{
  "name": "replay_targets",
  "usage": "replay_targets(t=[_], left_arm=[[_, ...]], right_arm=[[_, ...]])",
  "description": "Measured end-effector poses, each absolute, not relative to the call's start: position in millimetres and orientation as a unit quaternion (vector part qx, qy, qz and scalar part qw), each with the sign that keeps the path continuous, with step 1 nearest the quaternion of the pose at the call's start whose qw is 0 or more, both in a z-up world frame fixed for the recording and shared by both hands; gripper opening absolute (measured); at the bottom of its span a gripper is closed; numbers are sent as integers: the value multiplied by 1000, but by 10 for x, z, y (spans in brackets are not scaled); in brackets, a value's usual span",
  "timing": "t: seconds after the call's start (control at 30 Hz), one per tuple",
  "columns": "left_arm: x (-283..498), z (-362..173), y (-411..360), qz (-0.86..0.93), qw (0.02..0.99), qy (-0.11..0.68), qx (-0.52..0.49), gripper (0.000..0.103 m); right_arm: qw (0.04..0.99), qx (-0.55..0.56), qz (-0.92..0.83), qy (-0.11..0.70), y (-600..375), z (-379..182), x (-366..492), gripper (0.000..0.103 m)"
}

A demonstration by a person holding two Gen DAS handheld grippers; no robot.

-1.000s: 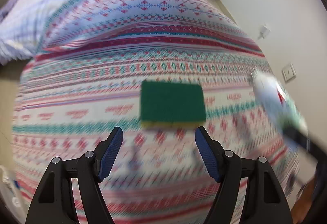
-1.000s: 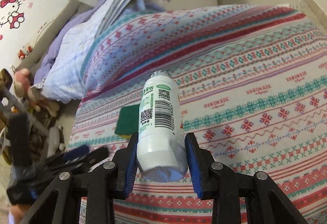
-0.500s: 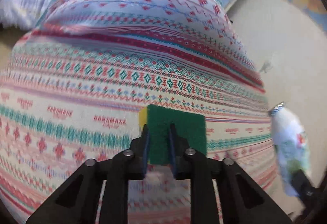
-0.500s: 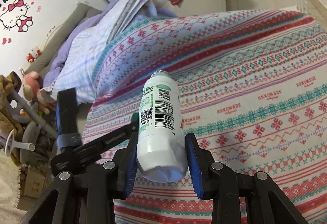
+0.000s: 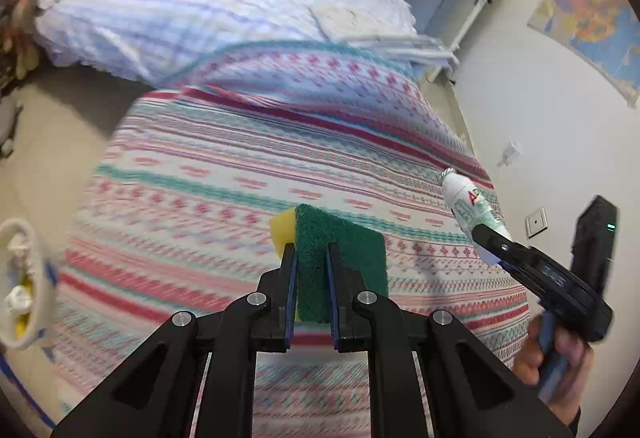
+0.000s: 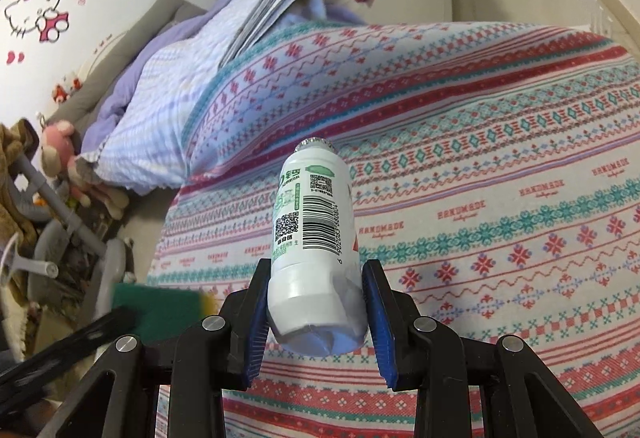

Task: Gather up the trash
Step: 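Lower the sponge and bottle into the wastebasket and open both tools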

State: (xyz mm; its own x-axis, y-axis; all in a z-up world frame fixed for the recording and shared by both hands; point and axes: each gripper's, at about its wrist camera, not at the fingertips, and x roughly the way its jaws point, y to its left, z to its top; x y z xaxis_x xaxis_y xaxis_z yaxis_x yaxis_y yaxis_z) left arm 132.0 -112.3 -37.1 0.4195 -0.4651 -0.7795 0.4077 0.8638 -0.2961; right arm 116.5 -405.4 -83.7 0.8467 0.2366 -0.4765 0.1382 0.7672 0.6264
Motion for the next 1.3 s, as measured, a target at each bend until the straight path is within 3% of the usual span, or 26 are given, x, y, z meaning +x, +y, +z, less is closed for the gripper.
replay_targets(t=[0.43, 0.67, 0.97, 1.3], left_arm=[[1072, 119, 485, -176, 883, 432, -52, 14], [1071, 114, 1273, -135, 891, 427, -72, 14], [1226, -281, 2479, -76, 878, 447, -154, 14], [1409, -750, 2701, -73, 856, 473, -192, 14]], right_arm=[[916, 266, 71, 291, -3354, -751, 1324, 38], [914, 243, 113, 305, -2799, -744, 1429, 38], [887, 244, 168, 354, -1947, -1084, 1550, 38], [871, 244, 227, 361, -1193, -944, 1756, 39]])
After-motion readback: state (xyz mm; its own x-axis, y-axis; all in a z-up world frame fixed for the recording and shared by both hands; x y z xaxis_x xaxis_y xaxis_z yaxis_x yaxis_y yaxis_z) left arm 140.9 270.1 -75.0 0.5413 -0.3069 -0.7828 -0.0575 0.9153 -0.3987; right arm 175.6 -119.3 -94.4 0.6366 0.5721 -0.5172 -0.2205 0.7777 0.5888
